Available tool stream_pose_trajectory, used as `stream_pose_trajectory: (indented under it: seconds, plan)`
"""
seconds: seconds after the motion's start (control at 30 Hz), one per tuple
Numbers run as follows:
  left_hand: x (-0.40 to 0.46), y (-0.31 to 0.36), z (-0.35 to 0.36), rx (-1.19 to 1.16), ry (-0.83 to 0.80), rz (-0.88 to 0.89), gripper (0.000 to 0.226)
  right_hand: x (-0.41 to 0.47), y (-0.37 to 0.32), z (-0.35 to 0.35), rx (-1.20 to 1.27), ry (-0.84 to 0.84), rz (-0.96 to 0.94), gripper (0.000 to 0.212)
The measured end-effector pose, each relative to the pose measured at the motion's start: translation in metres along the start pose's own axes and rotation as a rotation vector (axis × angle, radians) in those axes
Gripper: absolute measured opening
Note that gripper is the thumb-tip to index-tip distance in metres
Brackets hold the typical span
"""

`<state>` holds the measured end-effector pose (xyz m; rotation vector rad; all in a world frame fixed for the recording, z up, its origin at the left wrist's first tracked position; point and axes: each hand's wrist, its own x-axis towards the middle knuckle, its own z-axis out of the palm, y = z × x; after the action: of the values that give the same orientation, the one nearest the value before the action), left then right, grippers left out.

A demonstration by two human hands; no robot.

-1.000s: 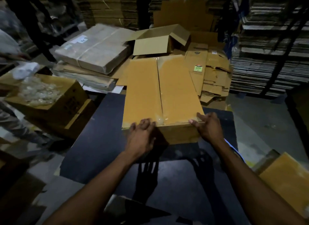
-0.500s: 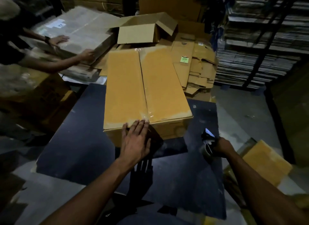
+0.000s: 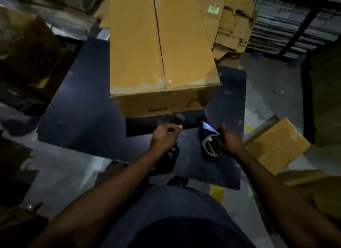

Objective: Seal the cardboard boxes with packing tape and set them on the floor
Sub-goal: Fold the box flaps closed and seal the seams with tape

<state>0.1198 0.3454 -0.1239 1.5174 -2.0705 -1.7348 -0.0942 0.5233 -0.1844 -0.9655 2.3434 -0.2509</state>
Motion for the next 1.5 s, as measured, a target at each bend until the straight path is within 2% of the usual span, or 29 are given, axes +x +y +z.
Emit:
stream_pose_trajectory:
  seconds: [0.07,0.1,0.2,0.27,0.33,0.5,0.7,0.8,0.9,1.0,1.03,1.1,1.23,1.3,1.4,1.5]
  plan:
    - [0.007,-0.007,0.008,-0.335,-0.139,-0.353,0.049,-0.01,-0.014,0.003,0.015,0.029,-0.087,0.032]
    - [0.009,-0.009,0.011,-0.47,-0.192,-0.463,0.055,-0.014,-0.022,0.002,0.031,0.037,-0.127,0.033]
    - [0.016,-0.007,0.015,-0.67,-0.302,-0.578,0.079,-0.021,-0.044,-0.003,0.087,0.051,-0.219,0.038]
    - [0.02,0.0,0.01,-0.753,-0.329,-0.575,0.087,-0.023,-0.059,-0.008,0.09,0.084,-0.351,0.036]
    - [0.02,0.01,-0.002,-0.802,-0.328,-0.549,0.083,-0.021,-0.074,-0.014,0.048,0.109,-0.471,0.037]
    - [0.01,0.024,-0.054,-0.792,-0.27,-0.396,0.051,-0.01,-0.126,-0.045,-0.146,0.16,-0.653,0.057]
    - [0.001,0.036,-0.133,-0.996,-0.111,-0.318,0.022,0.002,-0.229,-0.103,-0.001,0.063,-0.887,0.061]
    - [0.004,0.04,-0.158,-1.021,0.031,-0.295,0.023,0.013,-0.274,-0.118,-0.108,0.038,-0.983,0.055]
    - [0.011,0.038,-0.175,-0.851,0.264,-0.172,0.027,0.021,-0.31,-0.127,-0.108,-0.046,-0.961,0.036]
    - [0.02,0.025,-0.191,-0.831,0.379,-0.129,0.023,0.031,-0.321,-0.136,-0.236,-0.119,-0.977,0.042]
    - [0.023,0.017,-0.197,-0.851,0.414,-0.134,0.022,0.03,-0.321,-0.141,-0.212,-0.153,-0.928,0.039]
    - [0.026,0.003,-0.21,-0.883,0.439,-0.152,0.021,0.033,-0.313,-0.157,-0.186,-0.16,-0.823,0.032]
    - [0.029,-0.003,-0.218,-0.871,0.406,-0.17,0.021,0.041,-0.301,-0.164,-0.333,-0.201,-0.817,0.006]
    - [0.03,0.004,-0.214,-0.88,0.418,-0.155,0.019,0.041,-0.308,-0.167,-0.47,-0.22,-0.772,0.023]
    - [0.034,0.006,-0.206,-0.852,0.435,-0.096,0.027,0.037,-0.313,-0.174,-0.568,-0.239,-0.715,0.031]
    - [0.04,0.003,-0.201,-0.795,0.51,-0.109,0.031,0.032,-0.32,-0.169,-0.656,-0.224,-0.732,0.038]
